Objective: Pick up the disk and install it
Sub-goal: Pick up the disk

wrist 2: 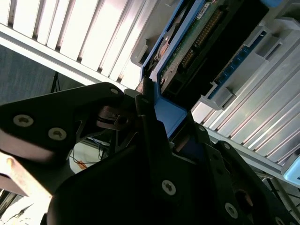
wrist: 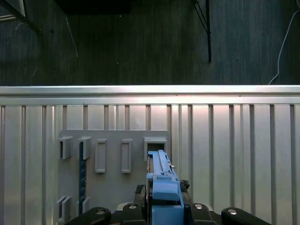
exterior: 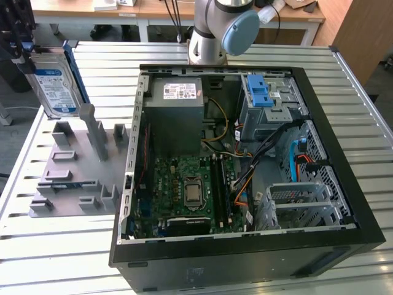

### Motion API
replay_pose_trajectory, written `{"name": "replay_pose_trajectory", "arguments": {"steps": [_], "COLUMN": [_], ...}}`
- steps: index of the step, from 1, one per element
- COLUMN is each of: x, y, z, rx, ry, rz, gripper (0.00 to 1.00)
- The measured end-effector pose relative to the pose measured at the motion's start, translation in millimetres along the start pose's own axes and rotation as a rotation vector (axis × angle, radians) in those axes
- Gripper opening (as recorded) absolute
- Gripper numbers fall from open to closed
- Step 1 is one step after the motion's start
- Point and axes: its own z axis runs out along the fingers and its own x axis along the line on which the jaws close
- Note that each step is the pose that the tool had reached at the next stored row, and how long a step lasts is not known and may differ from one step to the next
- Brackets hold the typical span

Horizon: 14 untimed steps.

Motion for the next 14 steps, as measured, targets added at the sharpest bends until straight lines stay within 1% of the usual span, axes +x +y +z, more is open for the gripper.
{"name": "replay_pose_trajectory", "arguments": {"steps": [8,14], "x": [0.0,-0.1], "y": [0.0,0.0], "z": [-0.5,-4.9], "rx": [-0.0002,-0.0002], "ry": [0.0001,0.0001], "rz": [0.0,0.0], "gripper": [0.36,0.36]}}
